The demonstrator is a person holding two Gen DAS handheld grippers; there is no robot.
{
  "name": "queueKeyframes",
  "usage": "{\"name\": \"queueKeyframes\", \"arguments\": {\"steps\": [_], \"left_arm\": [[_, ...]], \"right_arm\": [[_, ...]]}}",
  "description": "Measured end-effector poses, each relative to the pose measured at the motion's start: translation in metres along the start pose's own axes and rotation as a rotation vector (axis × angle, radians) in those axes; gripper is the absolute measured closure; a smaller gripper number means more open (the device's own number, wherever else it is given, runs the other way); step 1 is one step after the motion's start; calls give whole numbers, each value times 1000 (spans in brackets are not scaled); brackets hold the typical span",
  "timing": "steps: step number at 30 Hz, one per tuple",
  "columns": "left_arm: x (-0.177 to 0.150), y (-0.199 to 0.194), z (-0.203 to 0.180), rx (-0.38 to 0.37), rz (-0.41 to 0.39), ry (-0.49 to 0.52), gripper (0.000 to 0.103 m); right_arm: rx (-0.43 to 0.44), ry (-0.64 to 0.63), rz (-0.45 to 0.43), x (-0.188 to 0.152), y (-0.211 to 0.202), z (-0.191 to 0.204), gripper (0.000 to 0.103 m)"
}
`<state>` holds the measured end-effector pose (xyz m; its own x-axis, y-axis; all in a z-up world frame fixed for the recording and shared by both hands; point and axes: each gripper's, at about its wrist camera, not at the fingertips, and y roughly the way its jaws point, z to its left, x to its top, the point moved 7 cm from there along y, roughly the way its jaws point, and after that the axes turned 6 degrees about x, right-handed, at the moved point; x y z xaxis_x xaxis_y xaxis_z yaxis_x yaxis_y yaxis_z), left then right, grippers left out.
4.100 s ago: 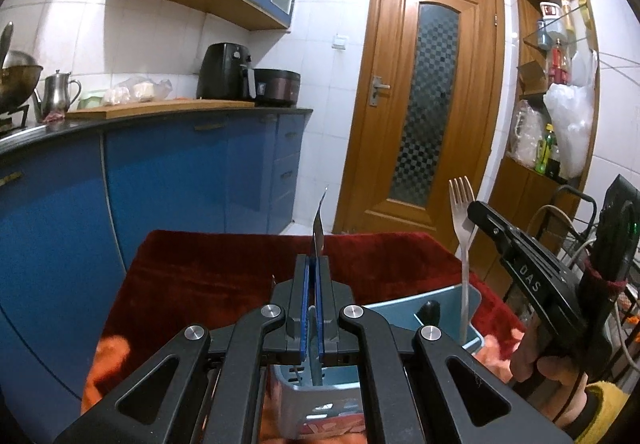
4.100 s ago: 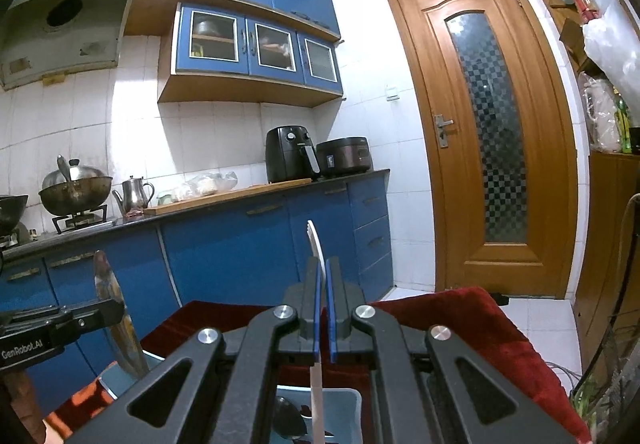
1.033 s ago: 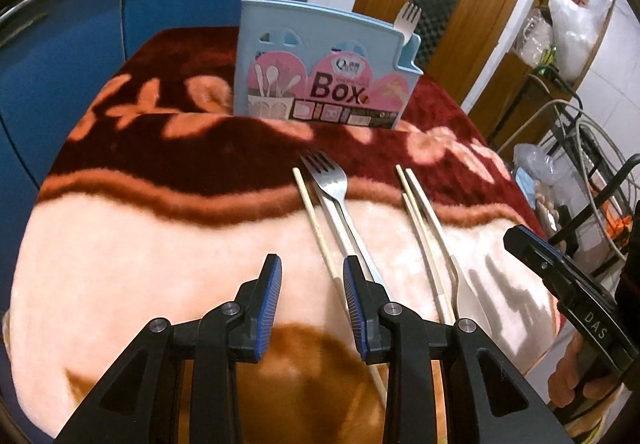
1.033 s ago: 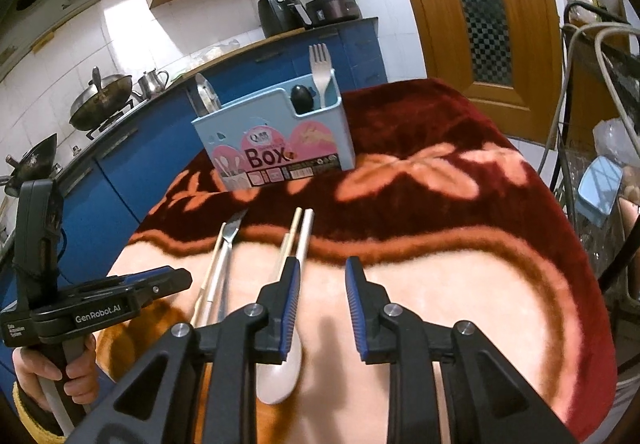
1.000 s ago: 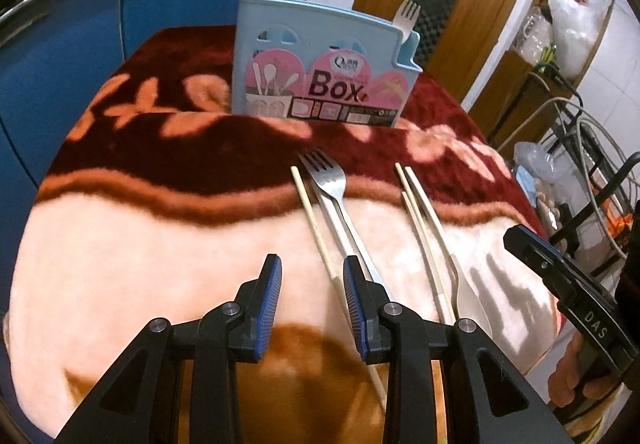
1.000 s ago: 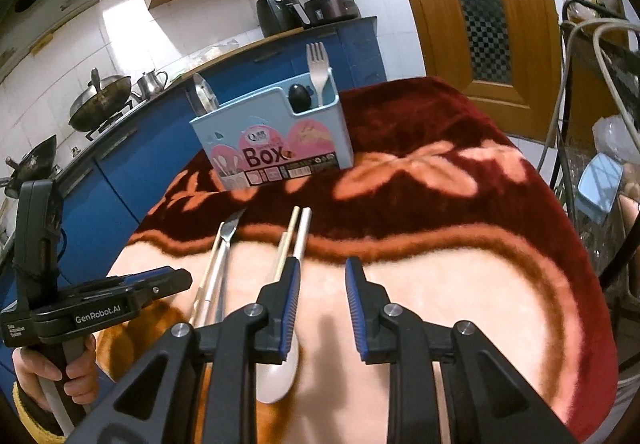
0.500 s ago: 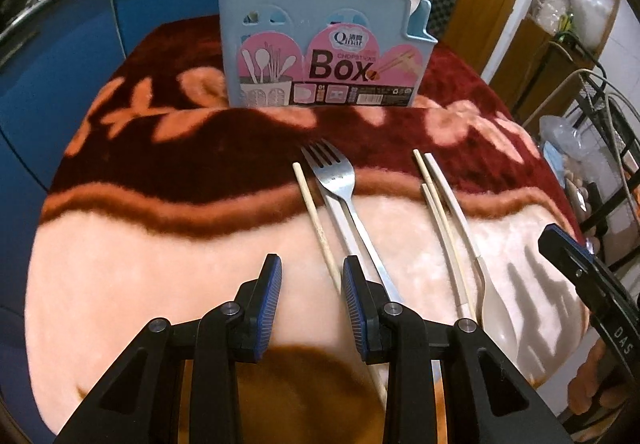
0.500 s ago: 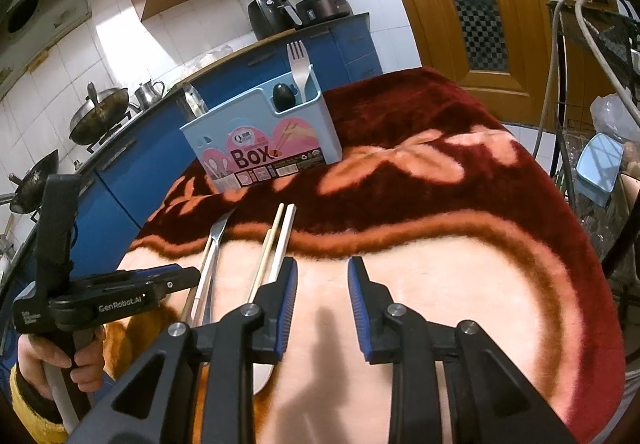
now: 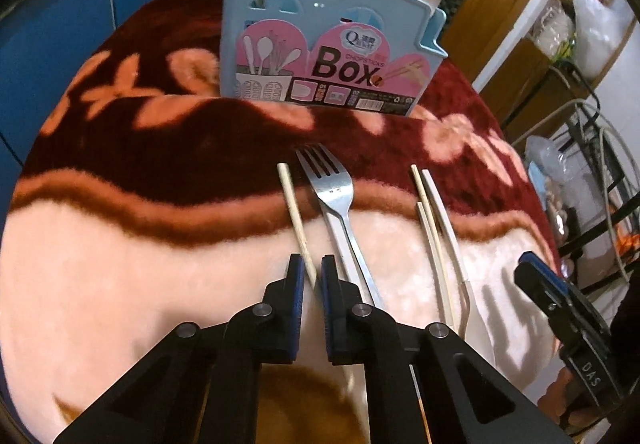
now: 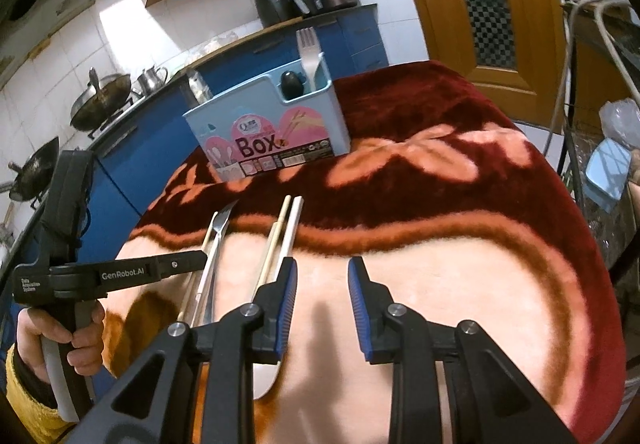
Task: Organize utensils
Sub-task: 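Grasp a wooden chopstick with the left tool while the right tool approaches the white chopsticks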
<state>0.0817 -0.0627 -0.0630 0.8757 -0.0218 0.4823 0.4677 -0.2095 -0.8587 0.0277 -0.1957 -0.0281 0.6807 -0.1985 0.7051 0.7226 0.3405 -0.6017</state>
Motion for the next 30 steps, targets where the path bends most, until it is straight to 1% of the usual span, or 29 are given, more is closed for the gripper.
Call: {"name": "queueKeyframes", "arguments": {"steps": [3, 4, 10, 14, 17, 23, 28, 30], "left_arm": [[-1, -5, 10, -27, -10, -31, 99], [-2, -8, 12, -32, -17, -38, 99], [-1, -16, 26, -46, -42, -60, 99], [4, -26, 35, -60, -87, -73, 99], [6, -32, 38, -66, -114, -73, 99], [11, -38, 41, -85, -150, -52, 99], [15, -43, 37, -120, -172, -37, 99], [15, -44, 36, -118, -171, -24, 99]], "right_arm": [[5, -22, 37, 0, 6, 6, 74], [12, -29, 62, 1, 10, 9, 74], [15, -70, 173, 4, 32, 20, 74], [4, -84, 244, 7, 44, 23, 74], [-33, -120, 266, 8, 50, 25, 74], [-55, -118, 346, 11, 66, 22, 76], [-52, -95, 411, 20, 81, 19, 81], [-49, -81, 431, 22, 84, 17, 82]]}}
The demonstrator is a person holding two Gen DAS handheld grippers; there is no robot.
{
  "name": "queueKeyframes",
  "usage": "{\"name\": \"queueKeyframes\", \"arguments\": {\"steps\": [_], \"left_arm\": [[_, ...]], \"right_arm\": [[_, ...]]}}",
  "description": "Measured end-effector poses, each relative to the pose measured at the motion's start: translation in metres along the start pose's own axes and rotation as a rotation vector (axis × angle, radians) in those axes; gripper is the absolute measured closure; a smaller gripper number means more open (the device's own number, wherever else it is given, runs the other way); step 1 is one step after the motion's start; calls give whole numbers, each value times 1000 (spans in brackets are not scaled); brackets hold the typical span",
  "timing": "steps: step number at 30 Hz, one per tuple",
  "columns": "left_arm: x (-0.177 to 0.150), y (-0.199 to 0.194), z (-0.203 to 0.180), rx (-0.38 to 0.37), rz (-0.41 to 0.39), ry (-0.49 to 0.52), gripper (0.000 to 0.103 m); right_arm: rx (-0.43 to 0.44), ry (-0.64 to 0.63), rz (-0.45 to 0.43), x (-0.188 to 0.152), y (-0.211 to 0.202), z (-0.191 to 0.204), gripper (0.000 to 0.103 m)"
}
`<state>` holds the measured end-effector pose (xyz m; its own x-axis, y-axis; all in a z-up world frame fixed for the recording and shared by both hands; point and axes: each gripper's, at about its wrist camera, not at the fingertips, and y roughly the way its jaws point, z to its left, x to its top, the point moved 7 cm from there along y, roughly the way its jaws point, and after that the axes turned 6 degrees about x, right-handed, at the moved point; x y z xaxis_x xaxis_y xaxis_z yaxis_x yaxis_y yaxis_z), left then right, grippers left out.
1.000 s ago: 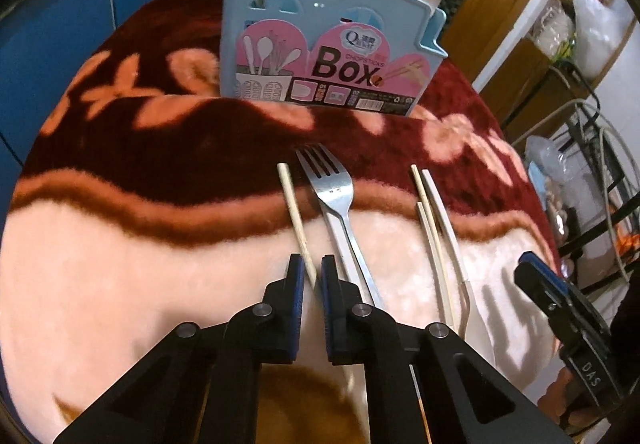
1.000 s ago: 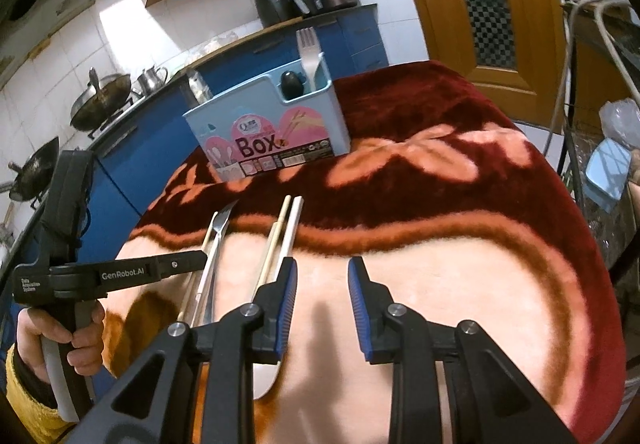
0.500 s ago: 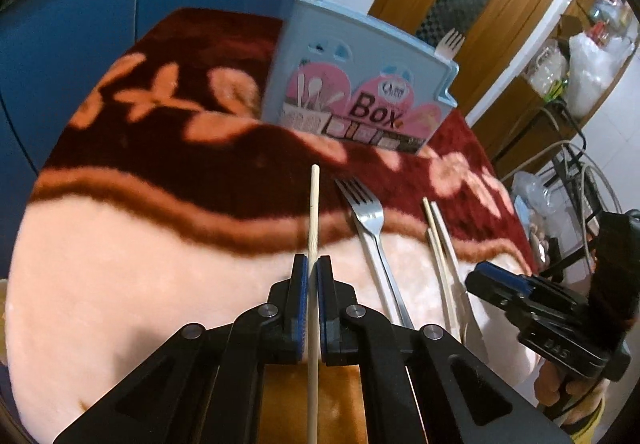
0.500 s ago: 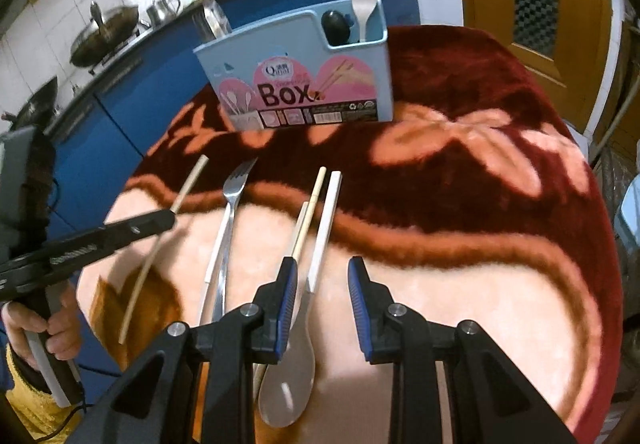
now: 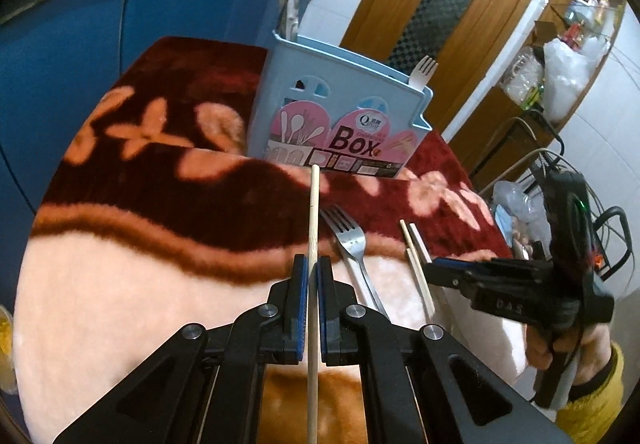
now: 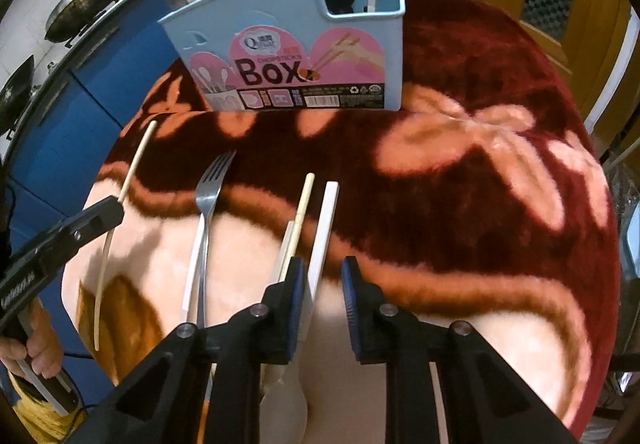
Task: Organize utensils
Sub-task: 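Grasp a wooden chopstick with the left tool while the right tool approaches the white chopsticks, then grasp the white plastic spoon with the right tool while the left tool lifts the chopstick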
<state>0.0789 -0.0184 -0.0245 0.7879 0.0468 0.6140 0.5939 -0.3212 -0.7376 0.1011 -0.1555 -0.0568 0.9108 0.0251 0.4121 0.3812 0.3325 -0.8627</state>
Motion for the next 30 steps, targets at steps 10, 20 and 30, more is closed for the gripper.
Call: {"name": "queueKeyframes", "arguments": {"steps": [10, 20, 30], "left_arm": [[-14, 34, 8, 84, 153, 33, 99], [-8, 50, 10, 78, 269, 20, 98], [7, 20, 1, -4, 128, 20, 99]], "right_arm": [[39, 34, 42, 6, 2, -6, 94], [146, 78, -66, 7, -18, -13, 95], [183, 21, -311, 14, -58, 5, 95]]}}
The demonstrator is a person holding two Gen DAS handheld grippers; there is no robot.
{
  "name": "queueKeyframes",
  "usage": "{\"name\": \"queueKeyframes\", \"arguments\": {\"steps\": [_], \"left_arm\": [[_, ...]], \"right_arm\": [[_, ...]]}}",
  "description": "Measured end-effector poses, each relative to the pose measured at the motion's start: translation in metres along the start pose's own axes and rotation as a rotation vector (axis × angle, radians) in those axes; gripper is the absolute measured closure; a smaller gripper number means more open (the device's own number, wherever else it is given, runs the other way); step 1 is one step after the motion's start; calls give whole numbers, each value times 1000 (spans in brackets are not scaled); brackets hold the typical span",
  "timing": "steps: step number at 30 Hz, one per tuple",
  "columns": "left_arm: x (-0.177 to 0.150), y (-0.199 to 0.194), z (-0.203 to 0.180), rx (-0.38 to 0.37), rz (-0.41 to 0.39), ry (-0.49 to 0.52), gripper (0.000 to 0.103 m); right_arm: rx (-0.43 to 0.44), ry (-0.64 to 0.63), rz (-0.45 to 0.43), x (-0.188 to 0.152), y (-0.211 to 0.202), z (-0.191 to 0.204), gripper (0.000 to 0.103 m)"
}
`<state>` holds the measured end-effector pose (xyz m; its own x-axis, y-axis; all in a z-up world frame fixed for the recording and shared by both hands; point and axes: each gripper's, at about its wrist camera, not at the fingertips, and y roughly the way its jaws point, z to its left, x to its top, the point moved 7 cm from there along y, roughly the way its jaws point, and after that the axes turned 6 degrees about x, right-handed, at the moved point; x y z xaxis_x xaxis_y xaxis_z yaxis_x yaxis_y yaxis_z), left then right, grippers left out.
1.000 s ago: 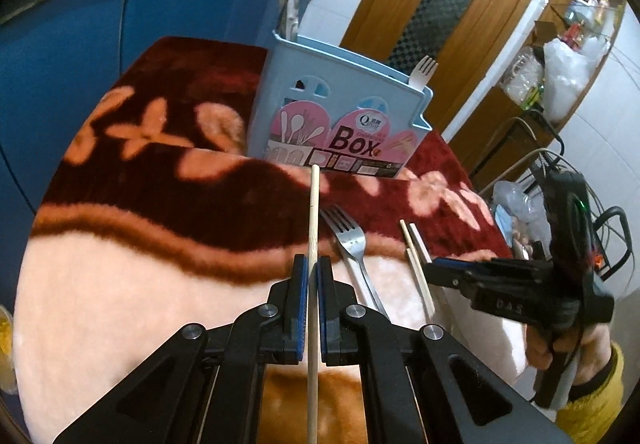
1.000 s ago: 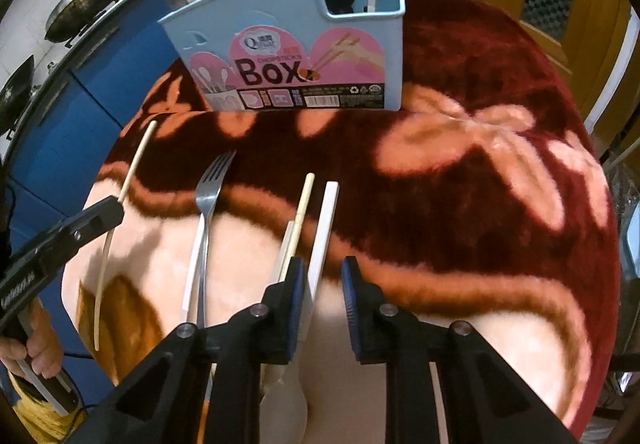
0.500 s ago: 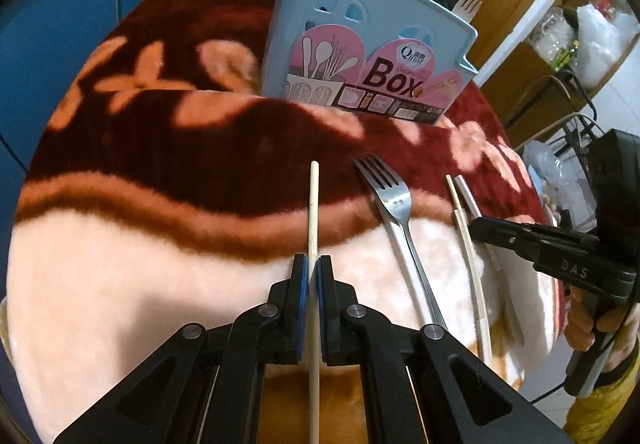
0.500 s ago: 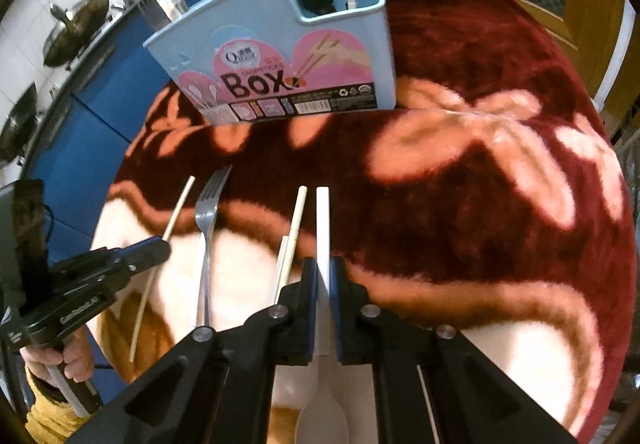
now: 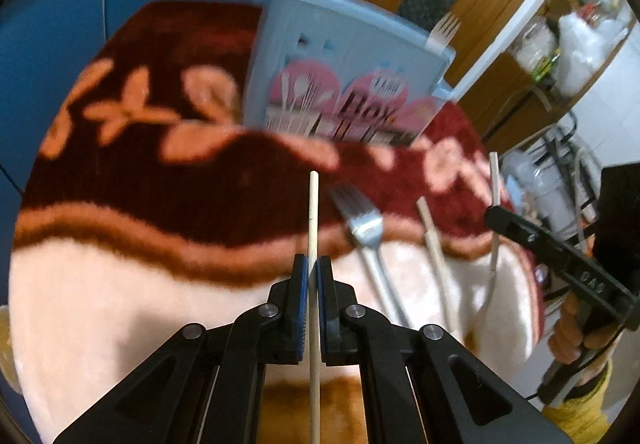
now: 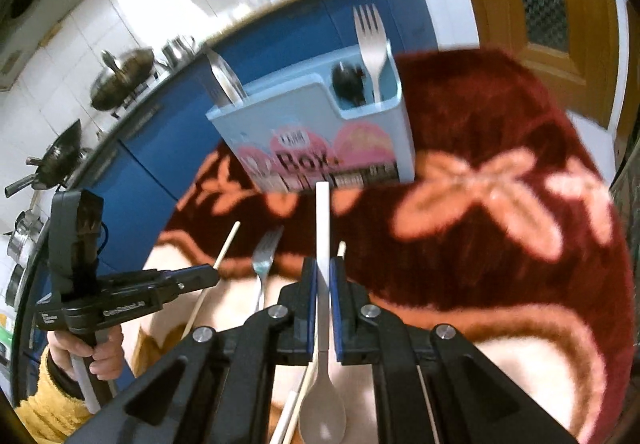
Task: Organize utensils
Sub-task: 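Grasp the white plastic spoon with the right tool while the left tool lifts the chopstick, then drop the chopstick into the blue box with the left tool while the right tool drops the spoon in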
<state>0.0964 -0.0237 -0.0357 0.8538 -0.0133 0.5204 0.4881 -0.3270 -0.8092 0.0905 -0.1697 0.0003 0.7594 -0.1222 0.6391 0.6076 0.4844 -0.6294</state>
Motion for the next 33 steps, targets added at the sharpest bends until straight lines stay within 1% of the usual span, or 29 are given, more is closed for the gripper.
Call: {"name": "queueKeyframes", "arguments": {"steps": [1, 4, 5, 6, 8, 11, 12, 18, 21, 24, 27, 28, 29, 33], "left_arm": [[4, -7, -1, -5, -34, 2, 99], [20, -28, -6, -5, -129, 10, 99], [28, -38, -9, -3, -181, 14, 99], [33, -41, -10, -2, -206, 17, 99], [50, -56, -14, 5, -290, 27, 99], [74, -66, -18, 9, -376, 27, 99], [80, -70, -18, 7, -391, 25, 99], [127, -77, -29, 21, -503, 17, 99], [149, -78, -36, 7, -550, 38, 99], [173, -80, -41, 15, -603, 61, 99], [196, -85, -44, 20, -701, 62, 99], [201, -85, -46, 26, -725, 63, 99], [208, -85, -45, 48, -768, 67, 99], [222, -76, -41, 100, -851, 60, 99]], "right_arm": [[-1, -9, -19, 2, -4, 0, 95], [-18, -53, -119, 14, -19, 10, 95], [-27, -66, -149, 19, -24, 13, 95], [-33, -74, -168, 22, -27, 14, 95], [-47, -96, -231, 33, -35, 19, 95], [-58, -120, -297, 49, -48, 20, 95], [-64, -132, -316, 56, -50, 22, 95], [-91, -202, -388, 88, -48, 31, 95], [-109, -225, -424, 106, -48, 32, 95], [-134, -238, -451, 123, -43, 30, 95], [-160, -252, -496, 146, -38, 26, 95], [-166, -252, -512, 153, -36, 24, 95], [-170, -251, -528, 158, -35, 23, 95], [-189, -248, -575, 176, -26, 15, 95]]}}
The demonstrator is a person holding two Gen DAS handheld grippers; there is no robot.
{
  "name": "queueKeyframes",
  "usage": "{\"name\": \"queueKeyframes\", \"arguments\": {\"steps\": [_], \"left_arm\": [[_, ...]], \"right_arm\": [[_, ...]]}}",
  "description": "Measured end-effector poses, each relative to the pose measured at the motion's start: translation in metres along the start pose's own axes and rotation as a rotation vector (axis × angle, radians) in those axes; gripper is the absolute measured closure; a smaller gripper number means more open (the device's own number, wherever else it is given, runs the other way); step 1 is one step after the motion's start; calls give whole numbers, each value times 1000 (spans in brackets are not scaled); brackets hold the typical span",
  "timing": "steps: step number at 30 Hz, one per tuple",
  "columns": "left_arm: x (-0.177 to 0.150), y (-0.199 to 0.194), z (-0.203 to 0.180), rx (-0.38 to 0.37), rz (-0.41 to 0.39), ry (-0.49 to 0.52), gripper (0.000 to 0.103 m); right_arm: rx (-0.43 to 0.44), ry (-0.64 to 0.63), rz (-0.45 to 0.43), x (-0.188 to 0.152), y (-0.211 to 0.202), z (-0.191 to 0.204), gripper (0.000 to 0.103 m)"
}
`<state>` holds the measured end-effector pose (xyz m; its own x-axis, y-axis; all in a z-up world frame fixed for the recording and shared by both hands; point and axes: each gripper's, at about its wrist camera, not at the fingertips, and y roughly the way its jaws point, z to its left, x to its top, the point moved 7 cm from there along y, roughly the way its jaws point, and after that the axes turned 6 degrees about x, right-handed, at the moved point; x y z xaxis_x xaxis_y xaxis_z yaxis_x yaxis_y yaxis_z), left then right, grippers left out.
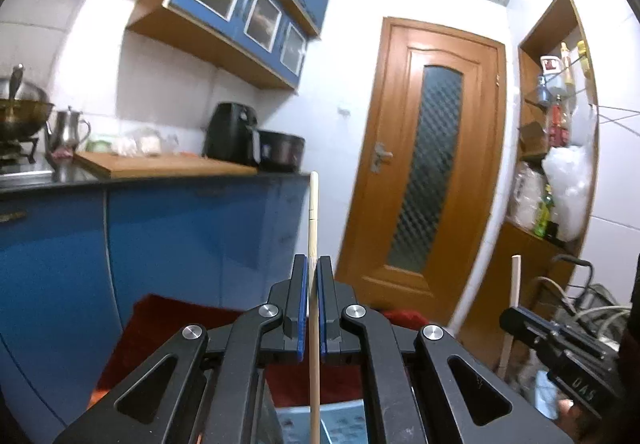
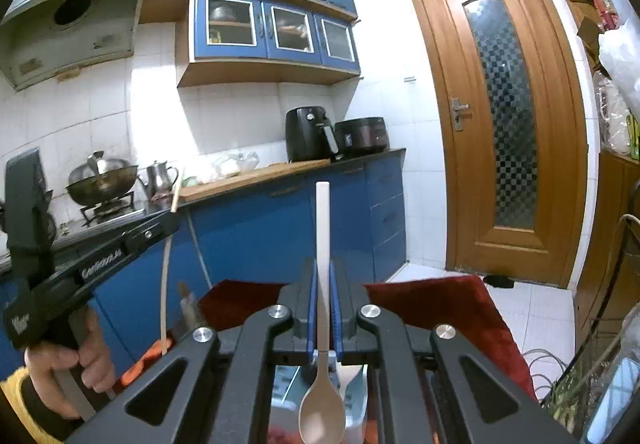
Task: Organize utensils
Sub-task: 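Drop the chopstick into the blue box with the left tool while the right tool drops the spoon in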
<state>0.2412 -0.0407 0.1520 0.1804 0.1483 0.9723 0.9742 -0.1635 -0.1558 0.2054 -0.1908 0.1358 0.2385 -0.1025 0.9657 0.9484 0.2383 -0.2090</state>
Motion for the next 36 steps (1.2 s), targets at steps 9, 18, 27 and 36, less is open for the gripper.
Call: {"name": "queueKeyframes", "arguments": {"steps": [9, 18, 27, 36], "left_arm": [[-24, 14, 15, 28, -49, -28, 99], [-49, 19, 13, 27, 19, 14, 97], [-50, 7, 21, 17, 72, -22, 82], [-44, -29, 11, 2, 82, 21, 82]], "right_arm": [[14, -37, -18, -13, 34, -6, 95], [5, -56, 50, -39, 43, -5, 95], [42, -22, 62, -43, 31, 0, 83], [52, 15, 63, -35, 1, 9, 83]]}}
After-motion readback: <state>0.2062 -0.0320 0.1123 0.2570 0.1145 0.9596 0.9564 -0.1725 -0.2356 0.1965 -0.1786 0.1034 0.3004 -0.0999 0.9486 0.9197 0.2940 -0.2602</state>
